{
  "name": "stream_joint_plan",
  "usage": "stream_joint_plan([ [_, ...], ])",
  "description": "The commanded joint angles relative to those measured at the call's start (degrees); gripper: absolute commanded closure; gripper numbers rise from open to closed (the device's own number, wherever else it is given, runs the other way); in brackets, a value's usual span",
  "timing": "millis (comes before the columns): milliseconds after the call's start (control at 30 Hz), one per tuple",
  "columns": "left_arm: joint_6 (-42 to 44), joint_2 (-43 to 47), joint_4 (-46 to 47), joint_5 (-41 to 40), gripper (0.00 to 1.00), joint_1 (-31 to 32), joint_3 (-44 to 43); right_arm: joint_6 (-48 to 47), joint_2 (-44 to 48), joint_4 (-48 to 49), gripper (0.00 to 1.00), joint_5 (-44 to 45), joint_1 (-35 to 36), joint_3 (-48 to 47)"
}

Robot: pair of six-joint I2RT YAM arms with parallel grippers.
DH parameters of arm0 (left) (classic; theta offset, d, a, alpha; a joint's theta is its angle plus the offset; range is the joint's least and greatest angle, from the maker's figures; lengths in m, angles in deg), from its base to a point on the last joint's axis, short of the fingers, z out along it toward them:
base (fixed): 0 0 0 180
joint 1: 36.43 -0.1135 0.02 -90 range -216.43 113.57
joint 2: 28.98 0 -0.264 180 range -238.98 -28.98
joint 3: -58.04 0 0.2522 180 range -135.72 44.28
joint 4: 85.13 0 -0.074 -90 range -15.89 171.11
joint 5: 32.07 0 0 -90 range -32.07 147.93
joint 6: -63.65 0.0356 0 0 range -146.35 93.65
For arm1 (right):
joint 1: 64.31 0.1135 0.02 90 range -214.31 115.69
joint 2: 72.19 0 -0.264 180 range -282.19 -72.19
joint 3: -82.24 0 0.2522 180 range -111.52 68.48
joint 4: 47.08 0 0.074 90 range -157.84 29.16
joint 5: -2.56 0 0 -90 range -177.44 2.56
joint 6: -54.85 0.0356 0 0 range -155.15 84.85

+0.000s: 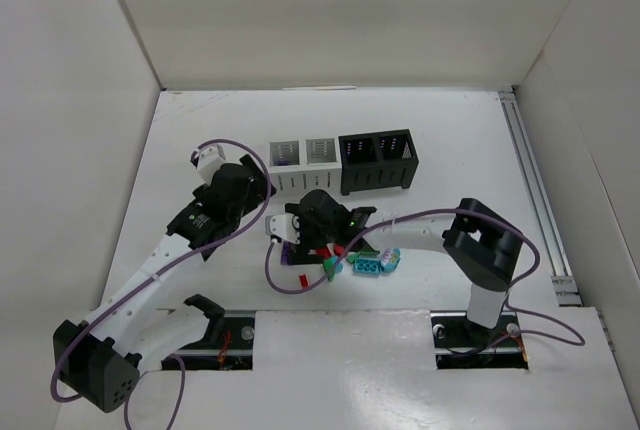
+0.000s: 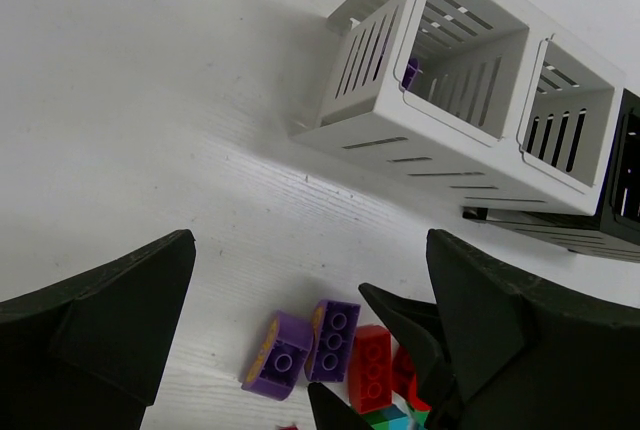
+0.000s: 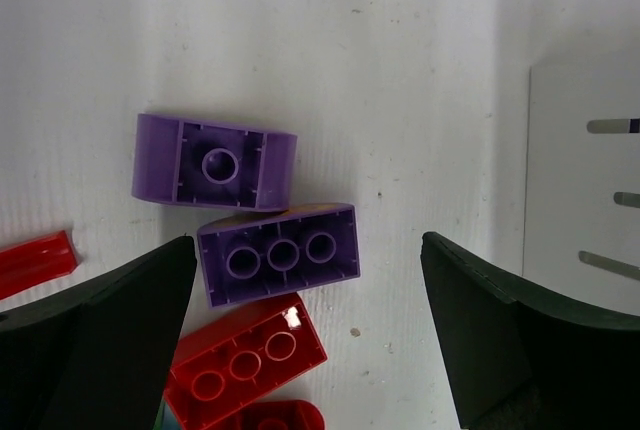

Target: Sort the legos into containers by color

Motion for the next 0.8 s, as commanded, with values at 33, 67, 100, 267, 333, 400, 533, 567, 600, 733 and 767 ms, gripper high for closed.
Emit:
stream_joint_plan([
  [33, -0.57, 0.30, 0.11, -0.79, 0.00, -0.14, 0.32, -1.92, -2.07, 0.75, 0.02, 0.41, 0.25, -3.64],
  [67, -0.57, 0.30, 0.11, -0.79, 0.00, -0.14, 0.32, -1.92, -2.95, 0.14, 0.02, 0.41, 0.25, -3.64],
  [100, -1.09, 0.30, 0.11, -0.79, 0.00, -0.14, 0.32, -1.92, -2.96, 0.13, 0.02, 0.41, 0.25, -3.64],
  [267, -1.10, -0.23, 0.11, -0.79, 0.00, -0.14, 0.32, -1.92, -4.10, -1.01, 0.07, 0.93, 0.25, -4.26],
  [333, -1.62, -0.23, -0.41, -0.79, 0.00, -0.14, 0.32, -1.39, -4.10, -1.01, 0.11, 1.46, 0.25, -4.26],
  [400, -1.62, -0.23, -0.42, -1.32, 0.00, -0.14, 0.32, -1.39, -4.10, -1.54, 0.13, 1.46, 0.25, -4.26],
  [533, -1.62, -0.23, -0.95, -1.85, 0.00, -0.14, 0.32, -1.39, -4.63, -2.24, 0.29, 1.46, 0.25, -4.26],
  [567, -1.62, -0.23, -0.95, -1.85, 0.00, -0.14, 0.32, -1.39, -4.63, -2.24, 0.36, 1.46, 0.25, -4.26],
  [600, -1.62, -0.23, -0.95, -1.85, 0.00, -0.14, 0.32, -1.91, -4.63, -2.24, 0.39, 0.85, 0.25, -4.26],
  [733, -2.15, -0.23, -0.95, -1.85, 0.00, -0.14, 0.32, -1.92, -3.58, -2.24, 0.52, 0.23, 0.25, -4.26],
  [767, -2.15, -0.23, -0.95, -1.85, 0.00, -0.14, 0.32, -2.44, -3.57, -2.24, 0.54, 0.23, 0.25, -4.26],
])
